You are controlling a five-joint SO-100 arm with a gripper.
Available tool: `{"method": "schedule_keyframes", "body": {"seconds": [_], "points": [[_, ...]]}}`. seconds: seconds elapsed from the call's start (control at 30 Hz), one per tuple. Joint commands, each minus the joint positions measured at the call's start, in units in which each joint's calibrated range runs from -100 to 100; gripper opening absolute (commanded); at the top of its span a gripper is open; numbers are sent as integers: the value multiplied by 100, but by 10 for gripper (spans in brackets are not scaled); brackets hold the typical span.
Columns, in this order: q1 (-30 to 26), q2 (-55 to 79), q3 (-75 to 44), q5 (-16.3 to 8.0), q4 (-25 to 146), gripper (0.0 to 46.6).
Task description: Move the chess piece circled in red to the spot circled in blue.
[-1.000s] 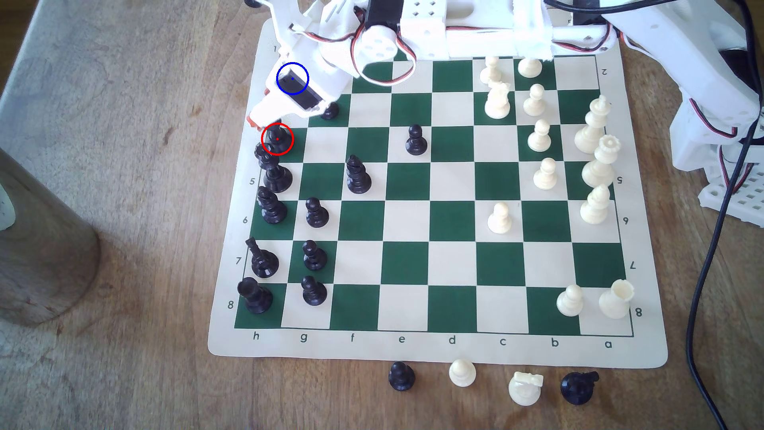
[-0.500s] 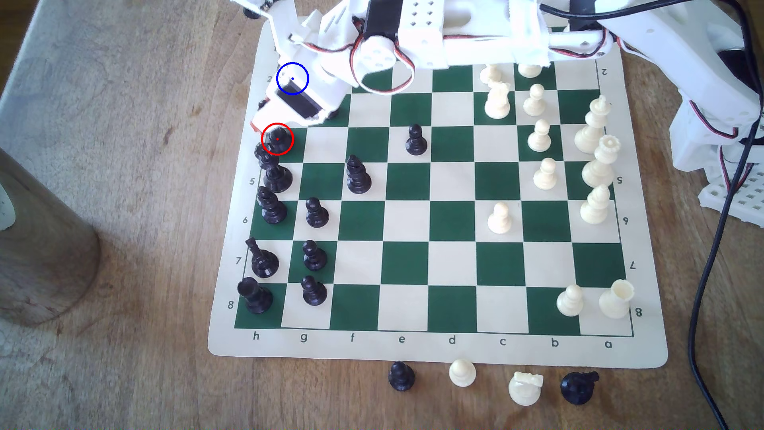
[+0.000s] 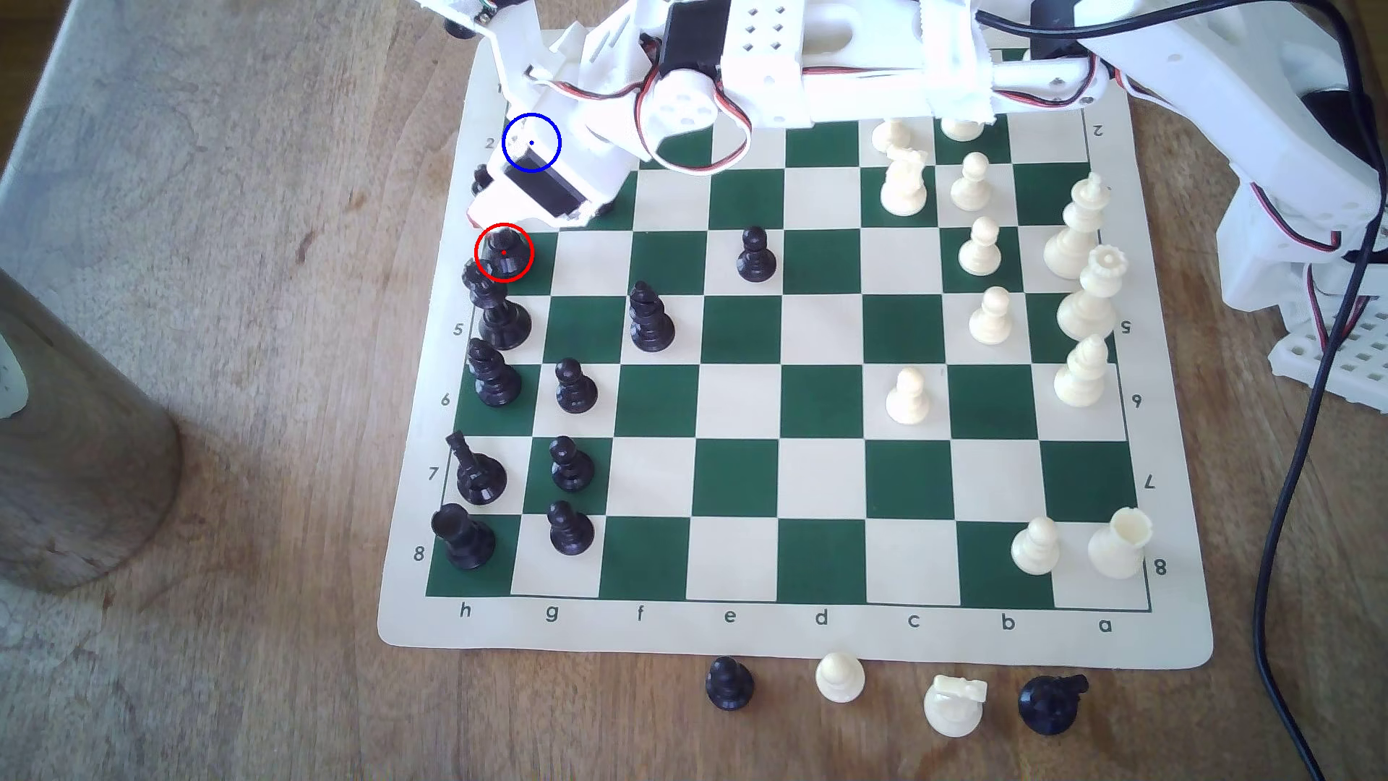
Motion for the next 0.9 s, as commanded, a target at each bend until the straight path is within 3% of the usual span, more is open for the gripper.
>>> {"method": "schedule_keyframes", "body": {"seconds": [0.0,0.43,0.87], "points": [[2,-474,-570,-49,-93,3],[213,-1849,-479,-147,325,3],[862,-1670,-434,-24,226,3]]}}
